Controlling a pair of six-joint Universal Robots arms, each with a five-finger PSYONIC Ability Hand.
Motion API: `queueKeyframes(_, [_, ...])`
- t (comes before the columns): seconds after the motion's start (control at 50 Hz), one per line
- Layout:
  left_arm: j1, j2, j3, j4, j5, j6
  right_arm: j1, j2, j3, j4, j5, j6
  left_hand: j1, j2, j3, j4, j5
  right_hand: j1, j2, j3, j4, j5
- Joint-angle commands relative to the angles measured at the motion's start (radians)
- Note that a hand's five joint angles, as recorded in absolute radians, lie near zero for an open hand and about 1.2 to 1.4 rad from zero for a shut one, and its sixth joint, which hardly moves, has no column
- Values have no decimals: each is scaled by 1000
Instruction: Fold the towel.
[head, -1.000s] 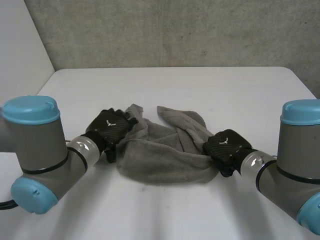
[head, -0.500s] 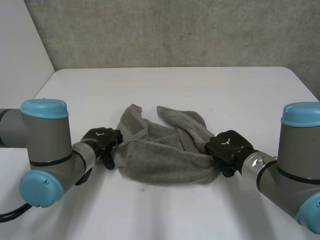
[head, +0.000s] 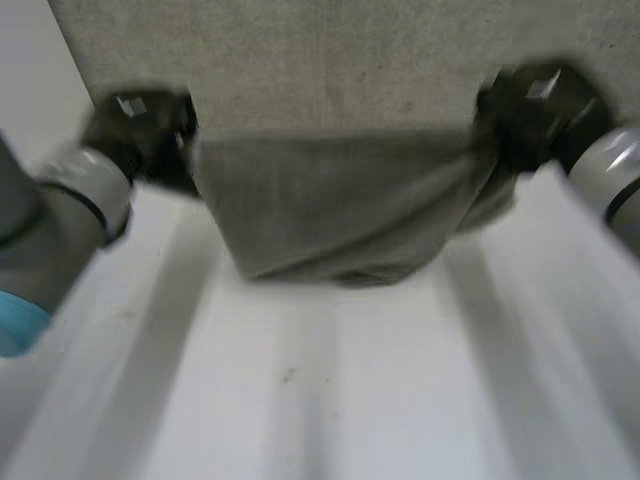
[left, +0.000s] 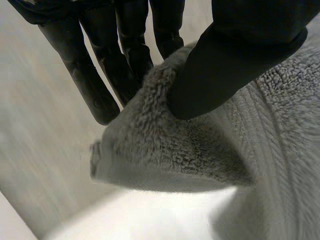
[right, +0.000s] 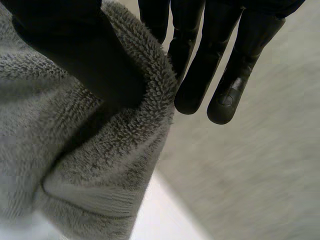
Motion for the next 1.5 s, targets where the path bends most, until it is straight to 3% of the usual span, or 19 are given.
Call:
queueKeyframes(0.02, [-1, 168, 144, -45, 5, 12, -38, -75, -273, 186, -15, 11, 217, 180, 181, 180, 206, 9, 186, 181, 179, 191])
queueKeyframes(0.2, [-3, 96, 195, -157, 5, 14, -36, -42, -331, 326, -22, -72, 217, 180, 181, 180, 206, 9, 186, 181, 179, 191])
queueKeyframes(0.3, [-4, -41, 203, -190, 2, 34, -21, 117, -285, 363, -1, -208, 217, 180, 181, 180, 206, 9, 186, 181, 179, 191])
queueKeyframes(0.42, [-20, -282, 333, -190, -5, 109, -18, 253, -311, 331, -7, -237, 217, 180, 181, 180, 206, 9, 186, 181, 179, 191])
queueKeyframes(0.48, [-20, -406, 483, -188, -5, 126, -18, 353, -375, 240, 2, -225, 217, 180, 181, 180, 206, 9, 186, 181, 179, 191])
queueKeyframes(0.56, [-20, -541, 798, -181, -13, 115, -18, 423, -438, -58, 49, -175, 217, 180, 181, 180, 206, 9, 186, 181, 179, 191])
queueKeyframes(0.58, [-20, -541, 799, -180, -13, 115, -18, 422, -436, -197, 74, -149, 217, 180, 181, 180, 206, 9, 186, 181, 179, 191])
queueKeyframes(0.64, [-20, -570, 979, -168, -42, 71, -18, 411, -421, -334, 91, -122, 217, 180, 181, 180, 206, 9, 186, 181, 179, 191])
queueKeyframes(0.68, [-20, -566, 1065, -165, -90, -13, -21, 356, -362, -534, 111, -84, 217, 180, 181, 180, 206, 9, 186, 181, 179, 191])
queueKeyframes(0.72, [-24, -544, 1063, -168, -111, -61, -21, 319, -320, -566, 99, -73, 217, 180, 181, 180, 206, 9, 186, 181, 179, 191])
queueKeyframes(0.8, [-31, -486, 1005, -213, -136, -123, -19, 242, -193, -510, 13, -61, 217, 180, 181, 180, 206, 9, 186, 181, 179, 191])
queueKeyframes(0.9, [-17, -362, 647, -311, -128, -167, -21, 219, -55, -336, -94, -62, 217, 180, 181, 180, 206, 9, 186, 181, 179, 191])
queueKeyframes(1.08, [20, -285, 220, -288, -102, -170, -21, 326, 103, -72, -105, -70, 217, 180, 181, 180, 206, 9, 186, 181, 179, 191])
queueKeyframes(1.12, [20, -250, 58, -218, -79, -170, -19, 355, 117, -61, -105, -68, 217, 180, 181, 180, 206, 9, 186, 181, 179, 191])
queueKeyframes(1.3, [26, -165, -238, 25, -16, -165, -24, 409, 176, -61, -110, -58, 217, 180, 181, 180, 206, -2, 175, 171, 169, 180])
queueKeyframes(1.34, [26, -126, -299, 85, -5, -164, -27, 394, 186, -61, -108, -53, 217, 180, 181, 180, 206, -516, -338, -343, -345, -333])
queueKeyframes(1.36, [26, -125, -299, 85, -5, -164, -27, 394, 186, -61, -108, -53, 217, 180, 181, 180, 206, -519, -341, -346, -348, -336])
queueKeyframes(1.4, [26, -110, -316, 109, -4, -164, -35, 356, 203, -62, -108, -24, 217, 180, 181, 180, 206, -920, -742, -747, -749, -737])
queueKeyframes(1.5, [42, -79, -337, 137, -4, -165, -50, 316, 234, -64, -110, 91, 217, 180, 181, 180, 206, -1065, -887, -892, -894, -882])
